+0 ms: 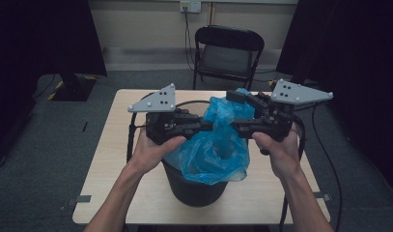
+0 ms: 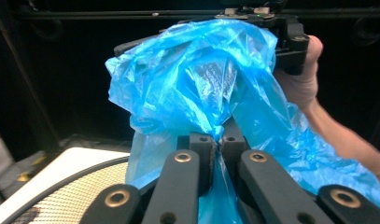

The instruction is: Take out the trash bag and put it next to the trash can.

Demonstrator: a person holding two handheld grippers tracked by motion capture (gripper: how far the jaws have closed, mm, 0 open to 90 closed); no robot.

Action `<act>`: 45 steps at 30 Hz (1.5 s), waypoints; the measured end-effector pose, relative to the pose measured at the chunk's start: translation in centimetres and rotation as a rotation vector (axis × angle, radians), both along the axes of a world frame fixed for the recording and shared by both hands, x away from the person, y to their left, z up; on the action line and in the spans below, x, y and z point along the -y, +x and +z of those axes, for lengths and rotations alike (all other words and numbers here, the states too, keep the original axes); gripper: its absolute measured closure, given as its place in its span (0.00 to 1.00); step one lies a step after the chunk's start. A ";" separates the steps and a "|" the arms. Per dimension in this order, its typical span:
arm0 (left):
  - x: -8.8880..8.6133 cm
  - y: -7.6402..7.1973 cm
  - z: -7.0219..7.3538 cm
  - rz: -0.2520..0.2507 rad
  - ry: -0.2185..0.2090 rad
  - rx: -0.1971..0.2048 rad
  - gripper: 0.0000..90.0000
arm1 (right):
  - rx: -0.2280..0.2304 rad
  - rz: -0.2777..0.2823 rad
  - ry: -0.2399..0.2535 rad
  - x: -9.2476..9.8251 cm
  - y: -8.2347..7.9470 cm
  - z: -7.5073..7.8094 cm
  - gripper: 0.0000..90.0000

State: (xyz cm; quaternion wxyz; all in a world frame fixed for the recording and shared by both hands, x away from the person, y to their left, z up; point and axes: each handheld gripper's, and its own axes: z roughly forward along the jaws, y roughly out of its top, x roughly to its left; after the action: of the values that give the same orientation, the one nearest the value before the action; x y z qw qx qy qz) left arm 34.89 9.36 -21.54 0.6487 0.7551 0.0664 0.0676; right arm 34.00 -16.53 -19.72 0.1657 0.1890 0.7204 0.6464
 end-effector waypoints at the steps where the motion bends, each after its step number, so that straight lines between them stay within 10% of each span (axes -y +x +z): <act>1: -0.1 0.1 -0.1 -0.009 -0.002 -0.016 0.98 | 0.007 -0.013 -0.007 -0.1 -0.1 0.0 0.38; 13: 0.2 -0.4 0.1 0.040 0.033 0.026 0.98 | -0.046 -0.006 -0.006 0.9 0.4 -0.1 0.36; 20: -0.4 0.0 0.6 0.033 -0.033 0.006 0.99 | 0.003 -0.058 -0.027 1.4 -0.3 -0.8 0.36; 28: 0.1 0.6 1.5 -0.013 -0.074 0.009 0.98 | -0.086 0.073 -0.069 0.6 0.5 -1.7 0.26; 34: 0.7 0.9 2.0 -0.006 -0.098 -0.028 0.96 | -0.075 0.152 -0.034 -0.4 1.1 -1.4 0.42; 38: 0.4 0.9 2.3 0.041 -0.081 -0.033 0.48 | -0.080 0.160 -0.056 -1.0 1.5 -1.2 0.91; 41: -0.9 0.7 2.2 0.102 -0.126 -0.045 0.24 | -0.074 0.119 -0.019 -0.3 1.8 -0.8 0.98; 45: -1.6 0.3 1.0 0.108 -0.159 -0.084 0.17 | -0.060 0.046 0.042 0.4 2.1 0.5 0.99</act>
State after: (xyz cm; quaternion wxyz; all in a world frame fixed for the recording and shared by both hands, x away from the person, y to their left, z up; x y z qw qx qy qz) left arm 35.17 10.96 -20.56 0.6986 0.6987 0.1396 0.0653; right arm 36.11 -16.93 -19.20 0.1251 0.1951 0.7154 0.6592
